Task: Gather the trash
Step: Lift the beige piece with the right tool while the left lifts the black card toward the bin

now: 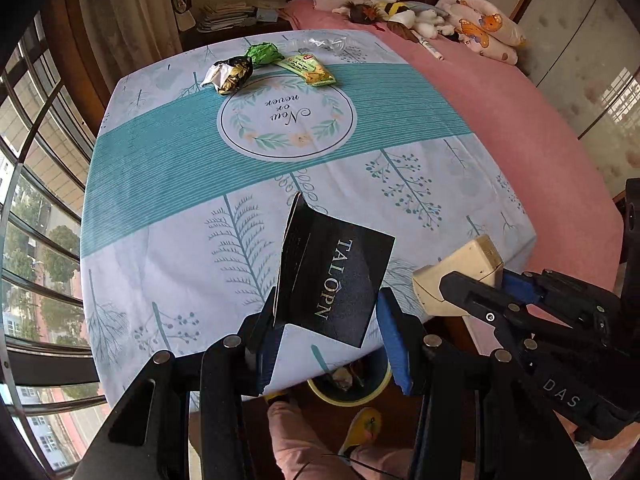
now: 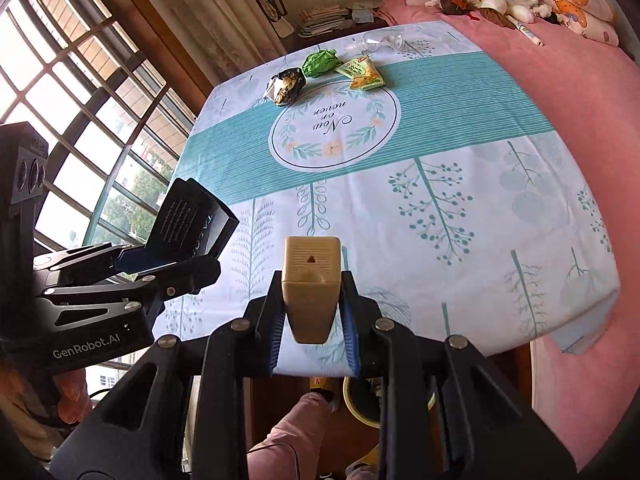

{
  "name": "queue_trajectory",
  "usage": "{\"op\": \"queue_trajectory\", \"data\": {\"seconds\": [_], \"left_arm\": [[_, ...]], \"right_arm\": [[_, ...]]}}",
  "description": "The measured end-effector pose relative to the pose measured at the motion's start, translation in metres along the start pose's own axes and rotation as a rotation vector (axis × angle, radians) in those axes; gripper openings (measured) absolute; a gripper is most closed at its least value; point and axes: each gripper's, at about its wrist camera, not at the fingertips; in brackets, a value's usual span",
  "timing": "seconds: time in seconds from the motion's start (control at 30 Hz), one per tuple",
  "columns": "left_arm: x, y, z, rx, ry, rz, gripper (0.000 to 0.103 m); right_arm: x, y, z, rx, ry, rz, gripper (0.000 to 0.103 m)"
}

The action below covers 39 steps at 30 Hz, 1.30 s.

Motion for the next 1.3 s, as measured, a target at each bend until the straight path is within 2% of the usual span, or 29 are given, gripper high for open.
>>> {"op": "queue_trajectory", "data": {"seconds": [0.27, 0.37, 0.57, 0.7, 0.87, 1.3], "left_arm": [[-0.075, 0.059, -0.029, 0.000, -0.032, -0.009, 0.046], [-0.096, 0.070, -0.030, -0.003, -0.052, -0.010, 0.046], [-0.135, 0.082, -0.009, -0.010, -0.117, -0.010, 0.046], [-0.160, 0.084, 0.012, -0.012, -0.161, -0.014, 0.046], [-0.184, 0.082, 0.037, -0.016, -0.172, -0.004, 0.046], [-0.241, 0.064, 0.135, -0.033, -0.197, -0.049, 0.046]], "right_arm": [[-0.065, 0.030, -0.068, 0.027, -0.045, -0.025, 0.022], [-0.090, 0.041, -0.080, 0.023, -0.078, -0.013, 0.022], [-0.138, 0.059, -0.088, -0.003, -0.147, 0.020, 0.022], [-0.164, 0.072, -0.079, -0.028, -0.183, 0.041, 0.022], [-0.196, 0.085, -0.060, -0.053, -0.223, 0.055, 0.022], [-0.269, 0.124, 0.021, -0.133, -0.271, 0.109, 0.022]]}}
Point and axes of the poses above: each gripper's, at about its wrist camera, not at the fingertips, and z roughly the way its jaws point, y to its right, x to its top, and after that the axes turned 13 degrees about y, right-handed
